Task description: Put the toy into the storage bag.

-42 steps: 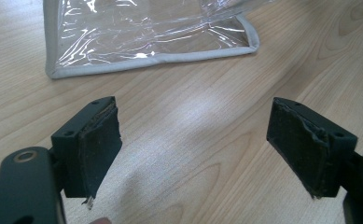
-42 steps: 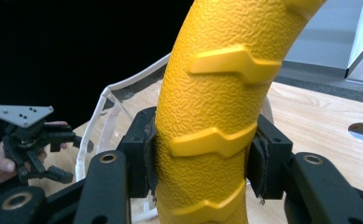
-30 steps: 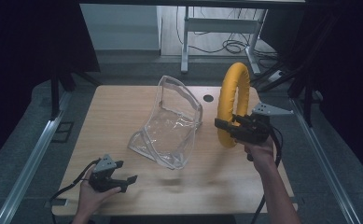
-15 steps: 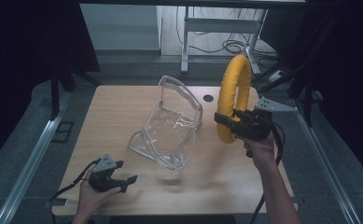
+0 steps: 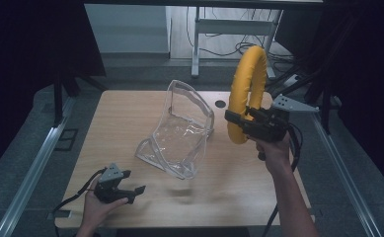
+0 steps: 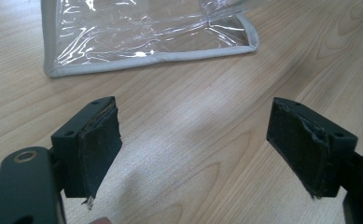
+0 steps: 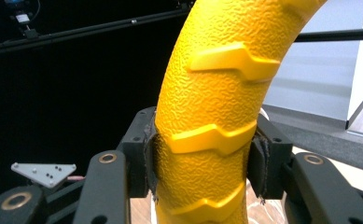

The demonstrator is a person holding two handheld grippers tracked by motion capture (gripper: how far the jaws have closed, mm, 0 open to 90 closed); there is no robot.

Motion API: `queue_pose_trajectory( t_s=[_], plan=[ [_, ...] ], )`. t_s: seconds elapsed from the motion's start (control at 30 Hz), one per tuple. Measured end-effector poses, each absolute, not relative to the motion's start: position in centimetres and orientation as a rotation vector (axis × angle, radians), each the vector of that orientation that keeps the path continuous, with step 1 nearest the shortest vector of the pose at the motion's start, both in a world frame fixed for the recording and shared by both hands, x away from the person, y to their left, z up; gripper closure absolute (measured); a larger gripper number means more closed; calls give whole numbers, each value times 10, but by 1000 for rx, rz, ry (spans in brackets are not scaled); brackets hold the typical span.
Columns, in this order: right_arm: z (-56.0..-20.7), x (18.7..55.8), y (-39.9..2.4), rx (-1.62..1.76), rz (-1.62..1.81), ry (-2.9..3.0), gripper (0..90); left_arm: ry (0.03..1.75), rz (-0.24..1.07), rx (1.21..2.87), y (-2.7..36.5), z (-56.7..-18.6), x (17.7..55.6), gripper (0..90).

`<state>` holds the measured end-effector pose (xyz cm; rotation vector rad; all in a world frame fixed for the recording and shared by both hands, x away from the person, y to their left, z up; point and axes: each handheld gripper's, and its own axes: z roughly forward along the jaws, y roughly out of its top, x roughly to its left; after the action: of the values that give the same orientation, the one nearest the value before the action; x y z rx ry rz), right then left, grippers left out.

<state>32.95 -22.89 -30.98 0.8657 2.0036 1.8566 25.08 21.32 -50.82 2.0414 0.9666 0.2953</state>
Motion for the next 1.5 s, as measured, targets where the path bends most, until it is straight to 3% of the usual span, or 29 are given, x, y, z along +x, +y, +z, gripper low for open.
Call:
queue_pose_trajectory(
  t_s=[1.17, 1.5],
  plan=[
    [-248, 323, -145, 593, 1991, 1985, 511, 969, 291, 2040, 215, -507, 251, 173],
    [-248, 318, -112, 501, 2041, 2069, 510, 967, 289, 2042, 214, -508, 251, 173]
  ],
)
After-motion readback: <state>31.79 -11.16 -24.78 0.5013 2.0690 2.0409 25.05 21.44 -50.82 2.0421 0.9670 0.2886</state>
